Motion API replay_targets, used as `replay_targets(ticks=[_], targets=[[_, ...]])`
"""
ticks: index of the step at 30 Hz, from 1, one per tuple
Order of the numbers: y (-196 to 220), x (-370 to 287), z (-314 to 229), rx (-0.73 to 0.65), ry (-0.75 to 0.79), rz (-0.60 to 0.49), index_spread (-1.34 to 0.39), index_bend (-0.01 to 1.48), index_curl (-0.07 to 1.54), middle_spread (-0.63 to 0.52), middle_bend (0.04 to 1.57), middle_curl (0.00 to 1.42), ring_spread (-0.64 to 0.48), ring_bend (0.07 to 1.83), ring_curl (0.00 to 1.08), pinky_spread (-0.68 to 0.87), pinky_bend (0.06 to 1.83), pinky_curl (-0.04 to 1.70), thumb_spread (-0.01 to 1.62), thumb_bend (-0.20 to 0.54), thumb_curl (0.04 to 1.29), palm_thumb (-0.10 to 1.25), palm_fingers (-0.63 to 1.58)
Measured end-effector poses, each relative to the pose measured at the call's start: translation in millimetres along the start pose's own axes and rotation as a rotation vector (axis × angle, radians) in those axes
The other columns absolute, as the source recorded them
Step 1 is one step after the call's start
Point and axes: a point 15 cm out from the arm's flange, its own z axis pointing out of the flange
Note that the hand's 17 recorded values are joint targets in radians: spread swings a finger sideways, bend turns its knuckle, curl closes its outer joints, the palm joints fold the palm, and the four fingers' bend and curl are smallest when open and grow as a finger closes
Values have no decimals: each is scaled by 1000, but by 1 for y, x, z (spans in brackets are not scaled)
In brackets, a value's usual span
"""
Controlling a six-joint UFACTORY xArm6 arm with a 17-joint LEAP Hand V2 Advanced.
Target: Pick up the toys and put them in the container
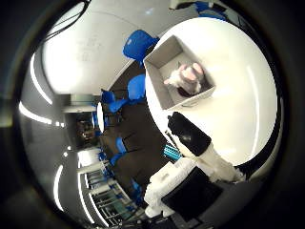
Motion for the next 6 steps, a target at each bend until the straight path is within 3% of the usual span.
replay_targets(ticks=[6], targets=[[31, 46, -10, -14, -6, 51, -412, 173, 303, 13, 197, 329, 200, 273, 225, 449, 338, 290, 1288, -14, 320, 619, 267]])
